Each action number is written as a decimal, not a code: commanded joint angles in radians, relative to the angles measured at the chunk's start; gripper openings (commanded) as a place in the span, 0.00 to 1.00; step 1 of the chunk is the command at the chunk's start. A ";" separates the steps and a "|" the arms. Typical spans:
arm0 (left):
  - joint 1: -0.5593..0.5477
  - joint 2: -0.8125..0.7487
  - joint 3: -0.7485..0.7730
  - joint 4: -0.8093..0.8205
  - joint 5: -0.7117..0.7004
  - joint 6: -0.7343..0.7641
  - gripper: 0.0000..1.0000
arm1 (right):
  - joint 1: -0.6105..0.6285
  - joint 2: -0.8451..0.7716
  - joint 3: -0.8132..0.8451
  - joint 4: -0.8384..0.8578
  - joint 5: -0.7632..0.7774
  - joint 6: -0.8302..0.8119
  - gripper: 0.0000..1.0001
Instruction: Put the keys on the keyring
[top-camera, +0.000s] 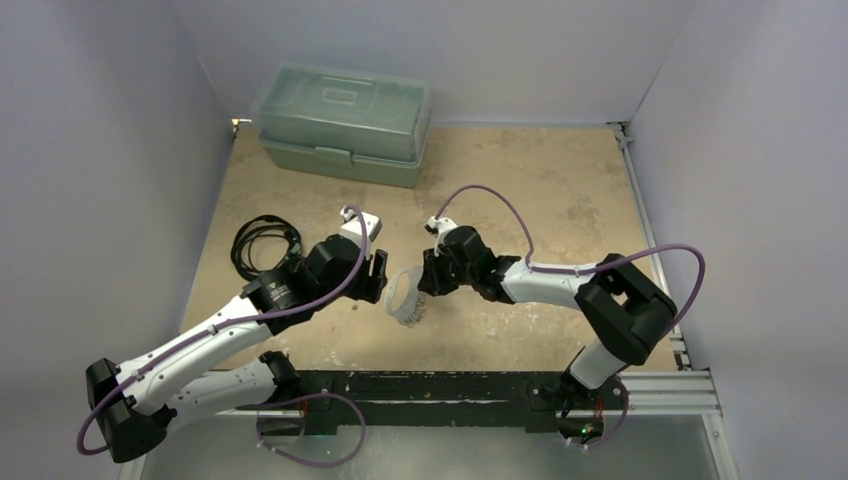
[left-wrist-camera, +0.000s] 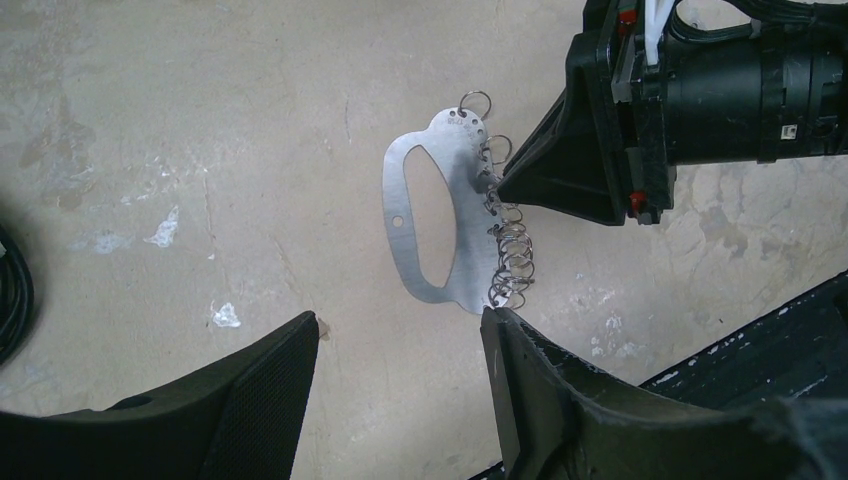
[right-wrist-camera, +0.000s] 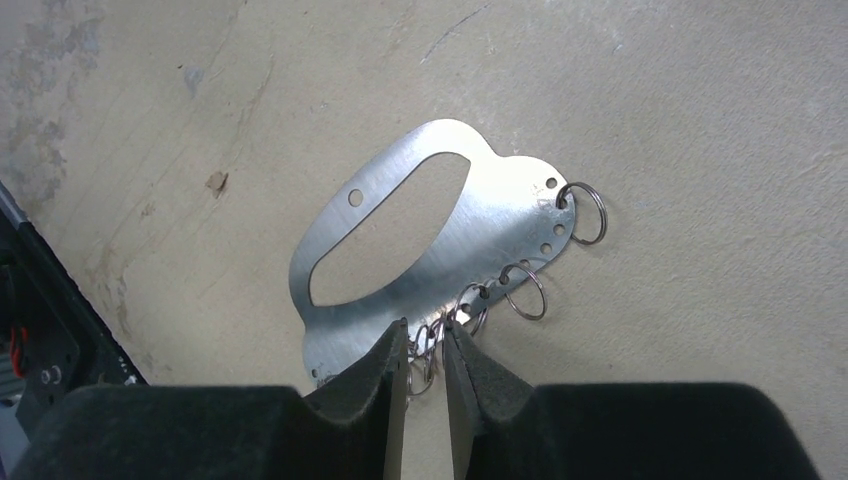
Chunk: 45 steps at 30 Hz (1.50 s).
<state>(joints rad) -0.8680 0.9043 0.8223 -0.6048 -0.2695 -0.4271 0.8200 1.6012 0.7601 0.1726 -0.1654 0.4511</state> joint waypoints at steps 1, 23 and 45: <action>-0.011 -0.013 0.002 0.010 -0.022 -0.010 0.61 | 0.007 -0.002 -0.014 0.024 0.039 -0.005 0.21; -0.028 -0.014 0.003 0.002 -0.046 -0.019 0.61 | 0.007 0.036 -0.024 0.034 0.023 0.004 0.21; -0.039 -0.007 0.006 -0.003 -0.063 -0.024 0.61 | 0.007 0.001 -0.006 -0.015 0.018 -0.016 0.00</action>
<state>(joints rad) -0.8993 0.9047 0.8223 -0.6178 -0.3168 -0.4351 0.8200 1.6512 0.7334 0.1802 -0.1524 0.4522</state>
